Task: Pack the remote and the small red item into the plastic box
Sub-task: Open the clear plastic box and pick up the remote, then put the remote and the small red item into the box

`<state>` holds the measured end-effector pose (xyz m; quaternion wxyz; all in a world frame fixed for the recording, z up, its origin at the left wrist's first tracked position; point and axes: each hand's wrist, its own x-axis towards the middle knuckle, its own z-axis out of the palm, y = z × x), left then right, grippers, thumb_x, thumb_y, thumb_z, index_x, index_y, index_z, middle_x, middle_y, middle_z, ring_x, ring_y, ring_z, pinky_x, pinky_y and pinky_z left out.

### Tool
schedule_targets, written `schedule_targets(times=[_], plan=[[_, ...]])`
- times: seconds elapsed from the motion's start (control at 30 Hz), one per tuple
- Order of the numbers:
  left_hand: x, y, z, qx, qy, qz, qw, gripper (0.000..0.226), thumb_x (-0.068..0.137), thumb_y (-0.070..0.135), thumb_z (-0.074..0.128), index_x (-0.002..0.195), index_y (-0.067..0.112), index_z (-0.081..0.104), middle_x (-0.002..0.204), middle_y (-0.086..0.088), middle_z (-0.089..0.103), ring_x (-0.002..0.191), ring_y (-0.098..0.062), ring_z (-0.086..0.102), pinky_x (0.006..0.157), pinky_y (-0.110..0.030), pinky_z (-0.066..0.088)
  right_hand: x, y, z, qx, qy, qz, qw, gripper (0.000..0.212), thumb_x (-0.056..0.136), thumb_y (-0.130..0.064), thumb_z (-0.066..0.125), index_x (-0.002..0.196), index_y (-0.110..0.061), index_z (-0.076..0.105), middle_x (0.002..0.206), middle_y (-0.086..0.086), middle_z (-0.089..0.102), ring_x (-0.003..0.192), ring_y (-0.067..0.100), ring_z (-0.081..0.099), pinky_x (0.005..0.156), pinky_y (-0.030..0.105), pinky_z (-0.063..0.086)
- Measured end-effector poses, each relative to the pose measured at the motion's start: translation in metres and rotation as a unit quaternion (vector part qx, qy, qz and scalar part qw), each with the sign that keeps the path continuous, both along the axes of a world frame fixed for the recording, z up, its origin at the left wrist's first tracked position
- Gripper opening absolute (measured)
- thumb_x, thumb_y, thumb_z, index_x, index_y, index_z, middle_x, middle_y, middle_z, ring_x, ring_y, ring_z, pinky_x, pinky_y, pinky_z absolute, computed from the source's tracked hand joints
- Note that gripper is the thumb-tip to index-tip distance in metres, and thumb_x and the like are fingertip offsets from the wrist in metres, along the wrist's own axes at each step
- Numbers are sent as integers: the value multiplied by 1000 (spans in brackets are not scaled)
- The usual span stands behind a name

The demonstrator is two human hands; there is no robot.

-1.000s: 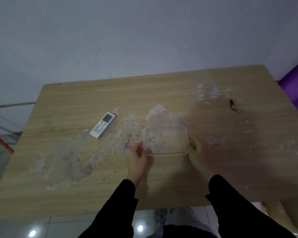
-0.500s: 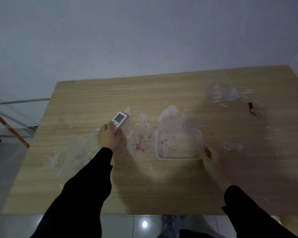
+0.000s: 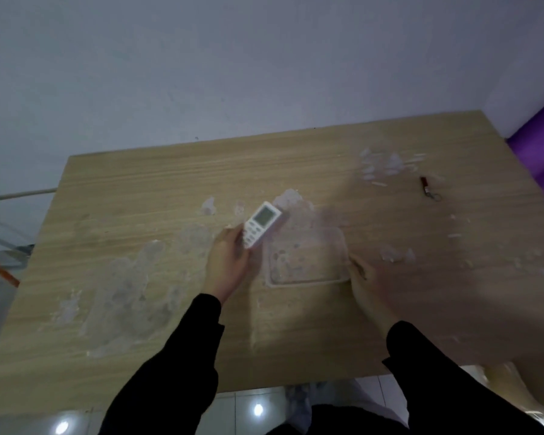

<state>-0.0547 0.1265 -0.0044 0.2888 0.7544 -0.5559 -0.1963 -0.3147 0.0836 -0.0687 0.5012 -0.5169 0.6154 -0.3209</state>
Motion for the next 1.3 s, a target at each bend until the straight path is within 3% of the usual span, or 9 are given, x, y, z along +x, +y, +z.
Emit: schedule_targets(times=[0.13, 0.4, 0.63, 0.83, 1.0, 1.07, 1.1, 1.2, 1.3], plan=[[-41, 1, -7, 51, -24, -137, 989, 44, 83, 12, 58, 127, 12, 51, 113, -12, 59, 101, -28, 54, 78, -30, 41, 0, 1, 3, -9, 8, -7, 1000, 27, 93, -7, 49, 118, 0, 58, 114, 9, 61, 104, 14, 52, 78, 14, 40], [-61, -7, -29, 109, -73, -234, 963, 52, 79, 5, 57, 129, 11, 48, 118, -13, 56, 110, -29, 48, 93, -34, 40, 0, 2, 2, 6, 9, -9, 1000, 31, 95, -12, 48, 123, -1, 54, 125, 17, 60, 110, 16, 52, 92, 26, 37], [-68, -1, -36, 92, -2, -199, 976, 41, 81, 7, 54, 121, 12, 53, 114, -11, 57, 108, -26, 49, 88, -27, 36, 2, 4, 2, 11, 8, -13, 1000, 30, 94, -12, 48, 121, 0, 56, 122, 16, 61, 107, 15, 52, 91, 26, 38], [-91, 11, -47, 3, -24, -116, 993, 29, 91, 31, 45, 114, 17, 56, 108, -7, 62, 102, -25, 54, 88, -37, 45, -1, 1, 1, 11, -19, 1, 1000, 25, 92, -9, 51, 116, -4, 60, 105, 3, 61, 101, 14, 56, 71, 3, 41], [-124, -17, -32, -32, -37, -74, 996, 38, 87, 31, 43, 118, 13, 54, 121, -12, 59, 114, -28, 51, 98, -37, 40, -31, -30, 15, -8, 15, 0, 1000, 21, 91, -10, 54, 109, -8, 63, 101, 0, 62, 97, 15, 58, 88, 7, 43], [-139, -37, -29, -38, -46, -78, 995, 40, 86, 29, 47, 123, 14, 50, 126, -12, 56, 116, -29, 48, 100, -38, 38, -57, -59, 17, -11, 37, -26, 999, 22, 90, -9, 54, 111, -5, 61, 100, 2, 61, 93, 18, 59, 72, 1, 42], [-144, -45, -29, -34, -56, -76, 995, 42, 86, 28, 48, 126, 16, 48, 128, -12, 54, 118, -29, 46, 101, -39, 36, -70, -74, 18, -17, 58, -36, 998, 23, 89, -10, 55, 111, -6, 60, 101, 4, 61, 93, 20, 60, 69, 7, 45], [-158, -59, -39, 25, -109, -53, 992, 50, 88, 33, 47, 135, 16, 39, 139, -14, 47, 130, -33, 37, 109, -50, 27, -104, -121, 12, -45, 120, -60, 990, 33, 76, -8, 55, 108, -14, 58, 112, 14, 62, 104, 32, 58, 93, 42, 48], [-169, -64, -49, 71, -125, -37, 989, 53, 89, 40, 35, 137, 17, 35, 146, -14, 41, 137, -33, 30, 114, -55, 18, -131, -165, 14, -57, 222, -48, 972, 36, 75, -2, 60, 110, -5, 56, 116, 23, 56, 108, 38, 52, 97, 47, 43]])
